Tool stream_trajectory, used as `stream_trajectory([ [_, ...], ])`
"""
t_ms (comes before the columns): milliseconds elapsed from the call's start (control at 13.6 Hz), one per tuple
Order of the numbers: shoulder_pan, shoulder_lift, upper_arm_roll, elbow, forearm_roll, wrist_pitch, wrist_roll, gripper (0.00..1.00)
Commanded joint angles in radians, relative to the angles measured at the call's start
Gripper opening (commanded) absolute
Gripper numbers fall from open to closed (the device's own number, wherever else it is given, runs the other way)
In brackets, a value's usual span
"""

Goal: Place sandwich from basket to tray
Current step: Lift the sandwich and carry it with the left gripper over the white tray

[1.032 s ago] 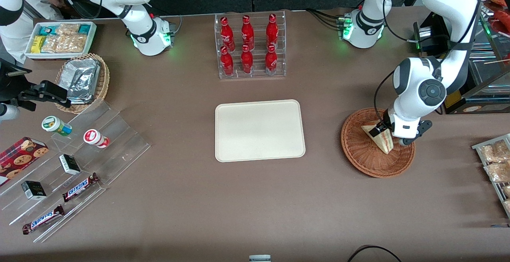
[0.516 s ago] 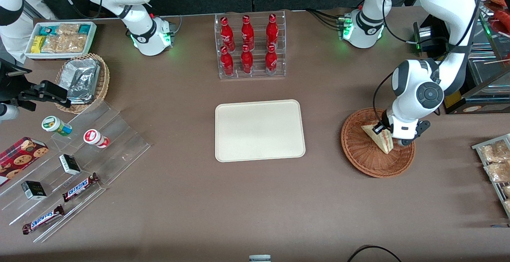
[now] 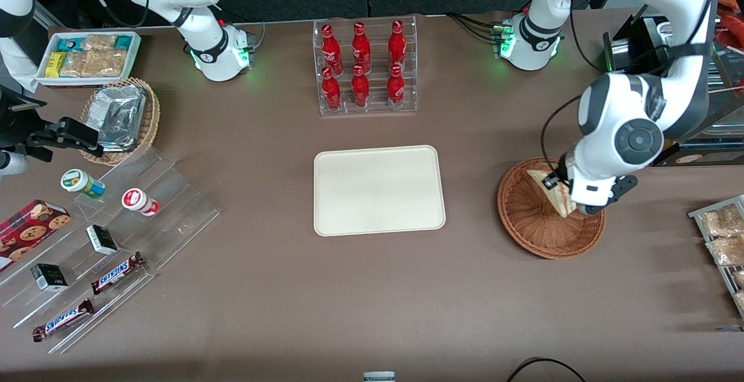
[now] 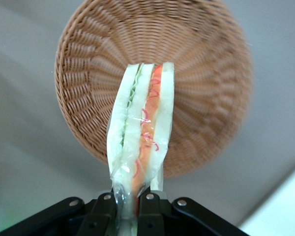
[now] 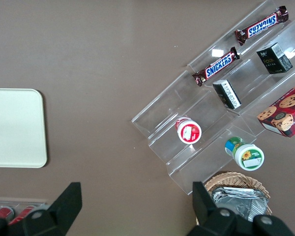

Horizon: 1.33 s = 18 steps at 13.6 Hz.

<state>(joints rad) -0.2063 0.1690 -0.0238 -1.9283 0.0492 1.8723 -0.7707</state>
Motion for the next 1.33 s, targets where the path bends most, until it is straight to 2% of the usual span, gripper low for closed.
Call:
stream_trajectory([
  [0, -0.141, 0.024, 0.008, 0.119, 0.009, -0.096, -0.021, 0.02],
  [368, -0.324, 0.096, 0.008, 0.241, -0.006, -0.085, -0.027, 0.02],
  [516, -0.387, 0.165, 0.007, 0.319, -0.043, -0.058, -0.015, 0.02],
  [663, -0.453, 0.281, 0.007, 0.420, -0.048, -0.053, -0.022, 0.02],
  [811, -0.525, 0.369, 0.007, 0.446, -0.048, -0.015, -0.029, 0.02],
  [958, -0.559, 0.435, 0.008, 0.466, -0.046, 0.060, -0.076, 0.02],
  [1253, -0.607, 0.549, 0.007, 0.567, -0.046, 0.079, -0.093, 0.02],
])
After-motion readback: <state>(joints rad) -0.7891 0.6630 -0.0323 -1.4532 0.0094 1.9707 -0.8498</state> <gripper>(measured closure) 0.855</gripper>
